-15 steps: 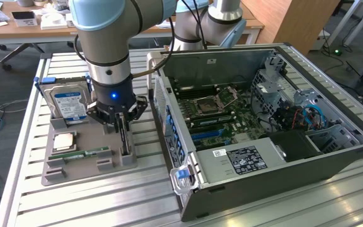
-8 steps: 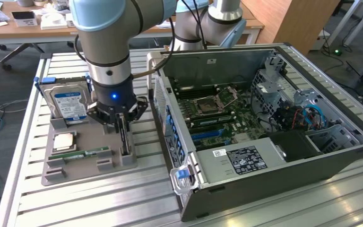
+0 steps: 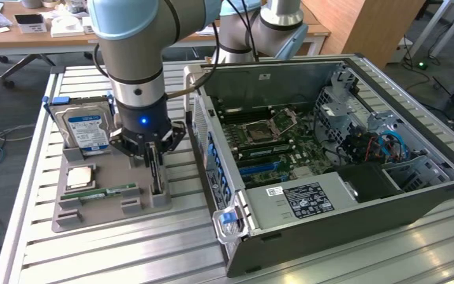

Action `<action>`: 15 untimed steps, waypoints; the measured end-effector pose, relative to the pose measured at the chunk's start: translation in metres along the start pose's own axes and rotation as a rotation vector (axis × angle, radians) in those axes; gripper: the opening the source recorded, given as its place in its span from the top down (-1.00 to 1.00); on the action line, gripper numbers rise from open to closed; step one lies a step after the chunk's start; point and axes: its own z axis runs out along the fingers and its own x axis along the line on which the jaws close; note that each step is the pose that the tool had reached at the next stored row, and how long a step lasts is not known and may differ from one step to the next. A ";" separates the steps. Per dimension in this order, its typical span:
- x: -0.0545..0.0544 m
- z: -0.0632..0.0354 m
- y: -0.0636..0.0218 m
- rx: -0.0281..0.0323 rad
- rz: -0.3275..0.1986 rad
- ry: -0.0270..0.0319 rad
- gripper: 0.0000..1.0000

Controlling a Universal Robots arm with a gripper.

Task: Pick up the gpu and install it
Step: 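Pick up the gpu and move the gpu toward the slot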

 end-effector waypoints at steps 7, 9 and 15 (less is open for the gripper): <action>0.000 -0.0001 -0.0014 0.0000 0.000 0.0000 0.33; 0.000 0.0000 -0.0010 0.0000 0.000 -0.0001 0.33; 0.000 0.0000 -0.0001 0.0001 0.000 0.0001 0.33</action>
